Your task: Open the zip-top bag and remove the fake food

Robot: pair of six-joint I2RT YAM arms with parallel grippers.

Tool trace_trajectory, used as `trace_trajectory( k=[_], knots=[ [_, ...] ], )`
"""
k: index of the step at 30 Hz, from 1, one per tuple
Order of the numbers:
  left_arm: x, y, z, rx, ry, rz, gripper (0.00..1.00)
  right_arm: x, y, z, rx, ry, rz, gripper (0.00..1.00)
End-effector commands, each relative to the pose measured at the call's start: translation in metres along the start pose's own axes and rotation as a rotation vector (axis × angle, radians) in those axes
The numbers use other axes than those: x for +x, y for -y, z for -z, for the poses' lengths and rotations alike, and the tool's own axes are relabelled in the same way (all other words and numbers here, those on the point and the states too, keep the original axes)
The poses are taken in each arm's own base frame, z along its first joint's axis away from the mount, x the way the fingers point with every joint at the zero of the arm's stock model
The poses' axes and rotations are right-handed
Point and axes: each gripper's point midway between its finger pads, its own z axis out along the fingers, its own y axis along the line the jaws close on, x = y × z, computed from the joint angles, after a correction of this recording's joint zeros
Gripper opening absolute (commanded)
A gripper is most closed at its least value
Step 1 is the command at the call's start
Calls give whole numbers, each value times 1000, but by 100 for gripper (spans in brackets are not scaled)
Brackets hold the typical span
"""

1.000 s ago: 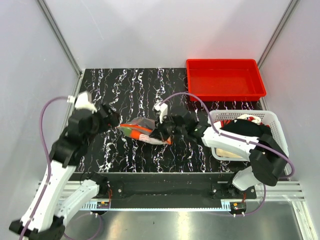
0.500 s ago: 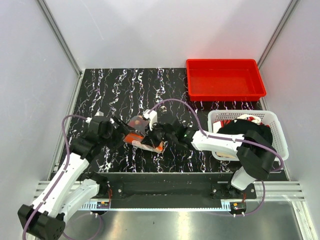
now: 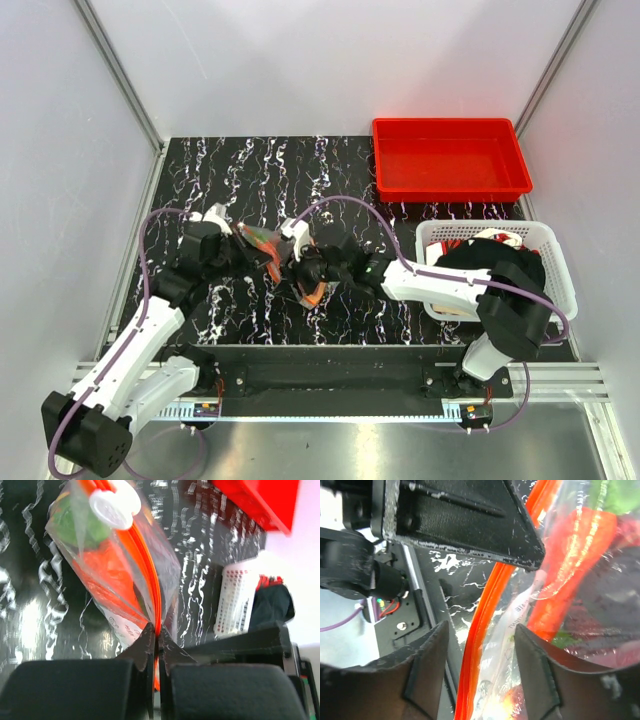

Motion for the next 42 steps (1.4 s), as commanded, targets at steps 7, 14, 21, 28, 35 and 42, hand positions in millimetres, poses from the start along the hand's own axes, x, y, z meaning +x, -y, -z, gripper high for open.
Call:
trace_trajectory(
  k=[7,14,21,28,35,42],
  knots=[
    [-17,68,21,303,38,-250,0,-59,-3,31,-136,44,-143,64],
    [-14,76,20,342,12,-248,0,-61,-10,18,-205,16,-187,67],
    [-16,83,26,375,22,-268,0,-56,-8,11,-216,21,-211,22],
    [-14,86,31,380,11,-283,0,-53,-3,10,-192,28,-226,0],
    [-13,71,28,295,-22,-365,0,-54,-3,22,-210,45,-219,0],
    [-7,67,30,297,-44,-386,49,-67,-11,41,-354,108,-273,0]
  ],
)
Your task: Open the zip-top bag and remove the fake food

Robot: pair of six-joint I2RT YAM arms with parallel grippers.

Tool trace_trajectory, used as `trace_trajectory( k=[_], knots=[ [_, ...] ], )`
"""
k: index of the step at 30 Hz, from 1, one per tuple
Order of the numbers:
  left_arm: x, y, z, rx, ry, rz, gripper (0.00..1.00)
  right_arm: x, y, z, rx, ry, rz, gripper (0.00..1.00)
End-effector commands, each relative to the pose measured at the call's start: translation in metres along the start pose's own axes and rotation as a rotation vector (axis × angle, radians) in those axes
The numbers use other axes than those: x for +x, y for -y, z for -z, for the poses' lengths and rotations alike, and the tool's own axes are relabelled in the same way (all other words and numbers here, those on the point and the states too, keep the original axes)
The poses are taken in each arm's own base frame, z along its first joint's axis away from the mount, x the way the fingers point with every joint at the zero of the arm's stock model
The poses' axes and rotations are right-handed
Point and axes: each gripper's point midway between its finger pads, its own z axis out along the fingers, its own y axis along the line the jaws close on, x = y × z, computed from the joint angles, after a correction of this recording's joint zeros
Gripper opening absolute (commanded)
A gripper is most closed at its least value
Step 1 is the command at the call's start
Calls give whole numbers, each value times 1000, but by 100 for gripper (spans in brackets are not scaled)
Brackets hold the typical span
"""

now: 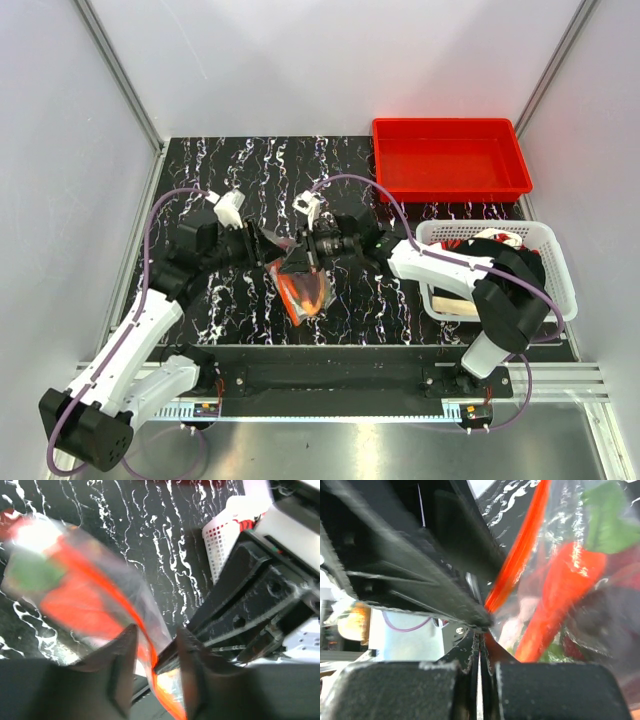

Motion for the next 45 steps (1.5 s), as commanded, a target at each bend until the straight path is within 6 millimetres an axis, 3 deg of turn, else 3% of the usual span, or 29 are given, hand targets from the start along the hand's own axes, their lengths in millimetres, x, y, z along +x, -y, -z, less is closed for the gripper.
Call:
trace_trajectory(
  k=[1,4,7,9,11,16,19,22,23,26,28,29,32,34,36,40,41,43,45],
  knots=[
    [-17,23,13,78,63,-74,56,-22,-23,17,-145,66,-11,0],
    [-16,22,10,78,51,-65,65,-21,-25,18,-177,50,-27,0],
    [-16,22,6,75,33,-53,66,-22,-26,17,-183,49,-32,0],
    [-16,19,6,61,42,-51,56,-22,-26,17,-181,51,-33,0],
    [-17,16,6,46,53,-51,37,-21,-22,17,-165,44,-46,0],
    [-14,13,2,42,39,-40,21,-9,-14,15,-90,15,-36,21],
    [-13,14,0,53,32,-32,18,6,-13,13,34,-38,-8,39],
    [-13,14,0,54,34,-36,15,27,-20,10,122,-77,0,49],
    [-12,13,-1,51,30,-35,14,31,-19,12,170,-77,3,57],
    [-16,5,2,0,55,-33,12,39,-9,19,224,-70,14,64],
    [-13,-19,14,-166,74,68,19,44,-2,21,256,-81,14,67],
    [-23,-44,25,-326,162,111,41,45,-3,22,258,-85,12,68],
    [-14,-70,58,-504,244,244,72,37,-4,24,266,-64,30,74],
    [-5,-75,77,-549,262,284,80,31,-5,23,267,-55,46,77],
    [2,-85,97,-611,300,308,99,33,-2,19,265,-68,44,78],
    [19,-99,119,-731,300,404,98,36,-8,-8,161,-114,-8,74],
    [24,-99,119,-735,282,420,97,42,-4,-18,135,-133,-37,71],
    [30,-101,117,-744,253,430,95,33,-11,-32,57,-89,-57,67],
    [38,-108,113,-767,230,442,95,34,1,-44,65,-77,-79,67]
  ],
)
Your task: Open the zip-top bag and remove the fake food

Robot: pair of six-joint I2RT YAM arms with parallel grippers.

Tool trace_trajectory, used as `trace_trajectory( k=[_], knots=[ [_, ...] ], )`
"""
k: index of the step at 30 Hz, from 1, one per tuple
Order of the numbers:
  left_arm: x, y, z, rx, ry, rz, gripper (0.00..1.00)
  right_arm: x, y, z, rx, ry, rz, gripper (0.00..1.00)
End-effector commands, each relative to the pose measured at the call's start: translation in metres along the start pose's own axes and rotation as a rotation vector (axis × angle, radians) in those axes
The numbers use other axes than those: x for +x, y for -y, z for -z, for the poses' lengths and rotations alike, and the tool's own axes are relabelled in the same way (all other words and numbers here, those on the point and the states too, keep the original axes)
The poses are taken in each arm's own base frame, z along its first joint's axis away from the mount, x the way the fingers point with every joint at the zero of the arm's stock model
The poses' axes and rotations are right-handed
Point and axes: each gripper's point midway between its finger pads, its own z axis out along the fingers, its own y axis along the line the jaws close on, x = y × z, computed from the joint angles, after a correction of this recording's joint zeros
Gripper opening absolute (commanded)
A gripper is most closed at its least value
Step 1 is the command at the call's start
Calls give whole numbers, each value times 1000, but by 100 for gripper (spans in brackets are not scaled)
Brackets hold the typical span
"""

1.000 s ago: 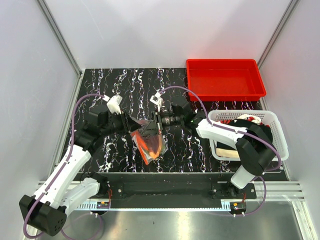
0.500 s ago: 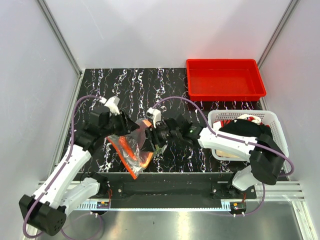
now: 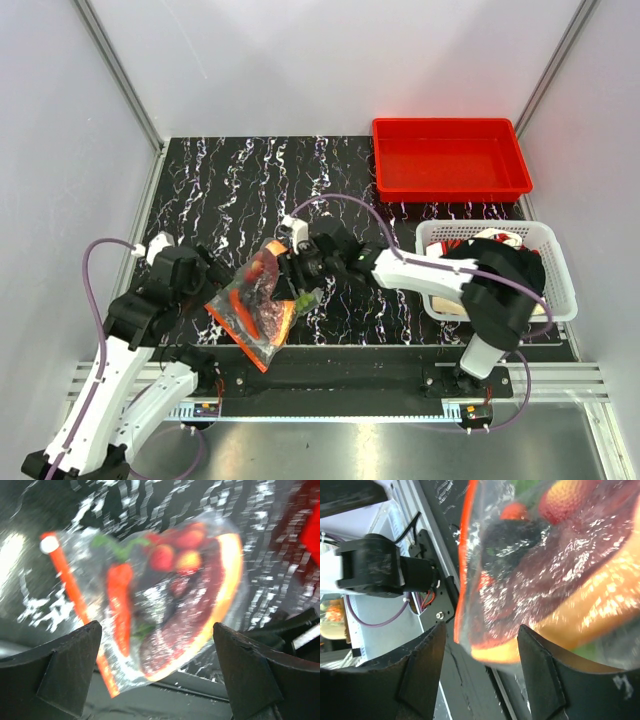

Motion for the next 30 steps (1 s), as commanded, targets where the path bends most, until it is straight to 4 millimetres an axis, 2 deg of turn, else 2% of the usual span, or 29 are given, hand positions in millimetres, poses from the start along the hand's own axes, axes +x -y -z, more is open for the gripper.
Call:
trace_trajectory(
  k=[1,2,3,4,5,6,9,12,15,16,17,20,23,25,27,28,29,30],
  knots=[
    [6,-22,-7,-126,-13,40,95,-26,-7,-24,-100,76,-27,66],
    [9,-25,-11,-143,-24,37,95,-25,14,-31,-64,69,-65,65],
    [10,-25,-12,-148,-27,39,95,-29,24,-32,-50,74,-101,62],
    [11,-25,-15,-153,-31,37,96,-32,40,-32,-21,88,-135,61],
    [15,-27,-19,-168,-45,30,96,-36,67,-26,21,111,-184,58],
    [15,-26,-22,-163,-46,30,96,-30,85,-22,47,113,-227,56],
    [22,-21,-32,-149,-81,4,96,-25,124,-11,86,119,-313,54],
    [31,-16,-38,-117,-126,-14,93,-13,147,-12,100,88,-374,53],
    [32,-11,-40,-76,-120,-11,93,-1,155,-17,104,64,-404,52],
    [40,-8,-42,-45,-149,-9,93,-2,156,-18,94,75,-403,53],
    [36,8,-44,41,-135,-14,93,0,156,-20,85,72,-411,53],
    [39,20,-50,122,-124,15,93,-4,152,-23,47,75,-415,52],
    [45,18,-63,106,-139,9,89,-12,144,-18,38,88,-401,52],
    [50,14,-73,76,-160,-5,68,-16,138,-9,61,84,-366,52],
    [49,14,-76,65,-162,-26,33,-23,136,-1,107,95,-310,55],
    [50,18,-76,80,-177,-37,6,-25,127,10,128,86,-293,56],
    [50,25,-75,111,-185,-70,0,-27,121,13,142,81,-265,61],
    [45,33,-72,142,-176,-81,0,-29,120,18,183,82,-203,63]
  ],
)
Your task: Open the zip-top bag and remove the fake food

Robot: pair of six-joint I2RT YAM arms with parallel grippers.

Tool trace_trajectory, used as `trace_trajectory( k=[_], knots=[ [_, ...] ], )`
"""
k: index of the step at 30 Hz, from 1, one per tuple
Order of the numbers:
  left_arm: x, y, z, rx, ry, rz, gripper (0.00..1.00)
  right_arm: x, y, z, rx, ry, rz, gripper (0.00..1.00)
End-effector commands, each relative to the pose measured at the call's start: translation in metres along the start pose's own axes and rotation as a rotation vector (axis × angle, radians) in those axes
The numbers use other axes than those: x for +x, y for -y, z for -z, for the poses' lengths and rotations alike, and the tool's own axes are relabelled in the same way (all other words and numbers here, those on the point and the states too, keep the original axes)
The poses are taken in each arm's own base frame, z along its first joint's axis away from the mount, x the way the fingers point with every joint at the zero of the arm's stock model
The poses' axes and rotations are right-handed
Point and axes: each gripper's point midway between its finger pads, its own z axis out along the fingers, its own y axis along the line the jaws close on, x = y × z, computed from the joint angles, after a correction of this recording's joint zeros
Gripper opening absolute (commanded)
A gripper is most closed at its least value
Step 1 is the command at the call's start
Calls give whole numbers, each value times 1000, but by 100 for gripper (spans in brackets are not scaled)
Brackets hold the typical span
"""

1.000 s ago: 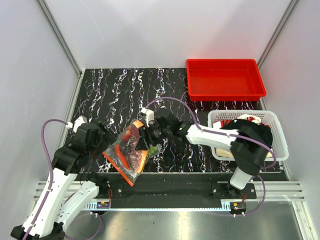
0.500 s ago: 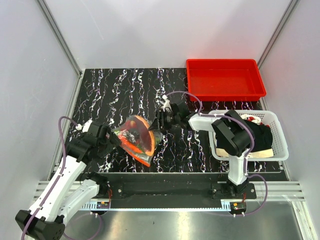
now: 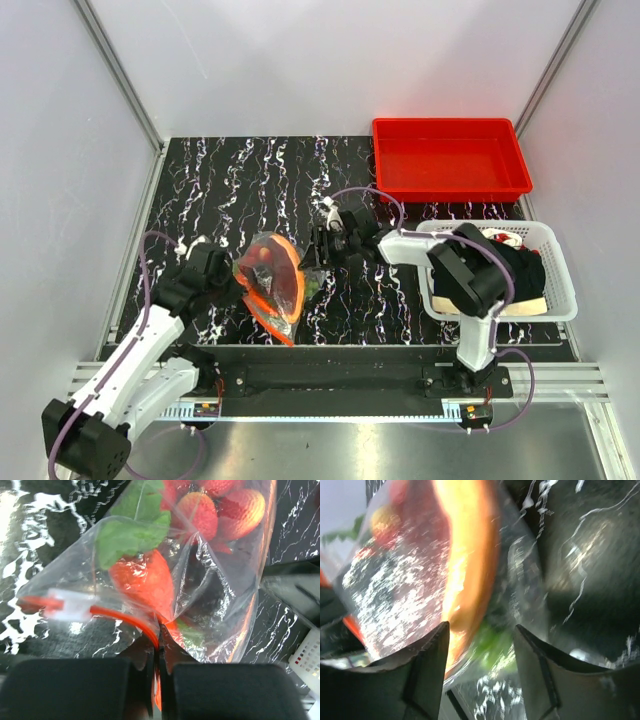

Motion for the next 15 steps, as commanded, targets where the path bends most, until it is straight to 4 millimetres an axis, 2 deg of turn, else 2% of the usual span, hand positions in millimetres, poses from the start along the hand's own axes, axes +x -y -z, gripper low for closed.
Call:
trace_trajectory(
  k=[1,2,3,5,6,7,11,15],
  knots=[
    [-9,48,11,208,-6,-85,0,-5,-43,39,88,20,218,65],
    [-13,57,17,253,10,-106,0,-3,-52,43,94,18,263,69],
    [-18,64,24,278,26,-107,0,11,-57,45,130,-14,341,72],
    [-22,69,34,299,43,-88,0,19,-83,54,133,-5,447,76],
    [-28,74,42,308,58,-64,0,35,-89,54,155,-32,507,79],
    [-30,74,44,298,61,-40,0,38,-100,59,148,-24,538,80],
    [-31,85,55,305,29,-4,0,55,-121,67,149,-29,625,79],
    [-35,88,54,288,25,-13,0,59,-131,77,202,-13,725,76]
  ],
)
